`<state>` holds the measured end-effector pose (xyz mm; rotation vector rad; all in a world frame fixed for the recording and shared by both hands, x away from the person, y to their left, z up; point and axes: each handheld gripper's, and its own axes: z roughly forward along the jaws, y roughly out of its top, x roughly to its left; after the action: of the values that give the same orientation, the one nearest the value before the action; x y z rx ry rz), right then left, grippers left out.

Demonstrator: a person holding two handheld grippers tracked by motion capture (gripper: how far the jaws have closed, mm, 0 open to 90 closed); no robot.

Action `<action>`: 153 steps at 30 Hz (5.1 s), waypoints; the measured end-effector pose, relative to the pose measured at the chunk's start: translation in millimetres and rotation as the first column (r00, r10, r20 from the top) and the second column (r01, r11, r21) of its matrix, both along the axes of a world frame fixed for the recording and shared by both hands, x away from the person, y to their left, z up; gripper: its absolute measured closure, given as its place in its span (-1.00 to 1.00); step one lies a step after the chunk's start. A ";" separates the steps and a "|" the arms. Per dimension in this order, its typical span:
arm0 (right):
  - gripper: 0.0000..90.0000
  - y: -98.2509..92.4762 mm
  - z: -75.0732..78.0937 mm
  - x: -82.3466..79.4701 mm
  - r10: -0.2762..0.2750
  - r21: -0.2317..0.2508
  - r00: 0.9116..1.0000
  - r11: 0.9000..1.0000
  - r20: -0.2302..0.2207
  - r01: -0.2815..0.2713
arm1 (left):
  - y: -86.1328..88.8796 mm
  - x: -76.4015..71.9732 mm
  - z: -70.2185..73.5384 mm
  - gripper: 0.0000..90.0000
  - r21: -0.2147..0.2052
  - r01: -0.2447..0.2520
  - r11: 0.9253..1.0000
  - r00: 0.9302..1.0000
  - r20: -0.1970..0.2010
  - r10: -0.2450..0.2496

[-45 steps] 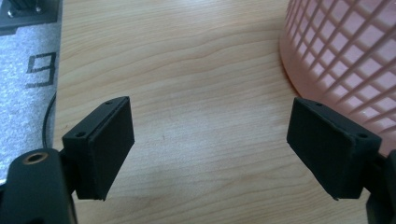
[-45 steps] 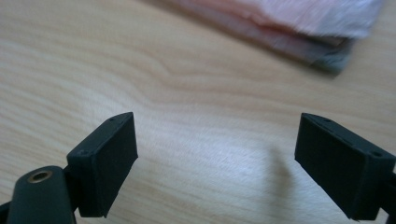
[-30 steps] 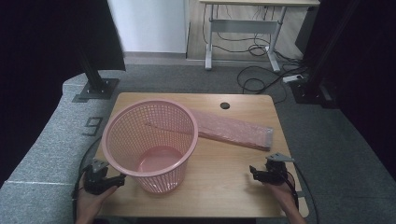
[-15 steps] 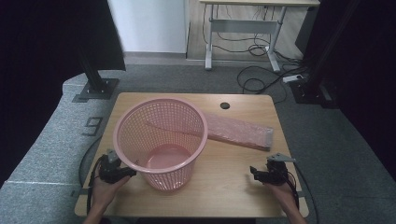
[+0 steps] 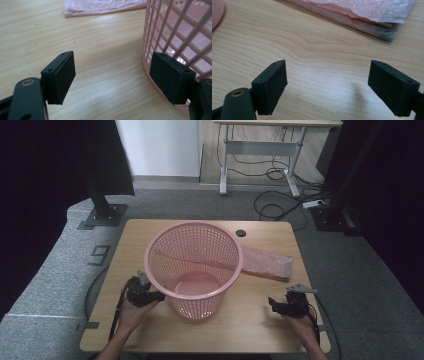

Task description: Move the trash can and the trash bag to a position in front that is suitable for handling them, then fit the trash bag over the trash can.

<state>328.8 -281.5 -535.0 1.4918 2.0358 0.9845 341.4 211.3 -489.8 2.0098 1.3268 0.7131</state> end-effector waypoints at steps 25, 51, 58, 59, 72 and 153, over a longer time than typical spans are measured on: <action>-0.66 -1.4 1.4 -3.1 0.016 0.003 1.000 1.000 0.004 -0.016 | -2.3 4.3 -0.4 -0.57 -0.026 0.037 0.999 0.999 -0.020 -0.037; -0.73 44.0 -3.7 114.3 0.099 -0.109 0.995 0.989 0.013 -0.097 | 26.1 -1.9 -0.7 -0.60 0.002 0.035 0.999 0.999 -0.012 -0.035; -0.36 49.9 -16.0 134.9 0.097 -0.085 0.995 0.992 0.010 -0.096 | 27.8 -0.8 -5.0 -0.60 0.024 0.031 0.999 0.999 -0.020 -0.031; -0.19 47.9 -15.5 135.6 0.087 -0.086 0.996 0.993 0.016 -0.085 | 29.0 0.3 -6.2 -0.60 0.016 0.028 0.999 0.999 -0.027 -0.028; 0.90 23.6 -3.6 104.1 0.112 -0.098 0.994 0.989 0.016 -0.110 | 32.3 5.7 -10.2 -0.59 -0.008 0.050 0.999 0.998 -0.047 -0.051; 0.93 0.4 46.4 31.3 0.125 0.052 0.938 0.987 0.324 -0.150 | 32.0 15.3 -11.9 -0.44 -0.106 0.069 0.992 0.997 -0.019 -0.072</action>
<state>360.1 -281.1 -488.6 1.1458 1.9021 1.2817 356.7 243.3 -501.7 1.9757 1.2728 0.5780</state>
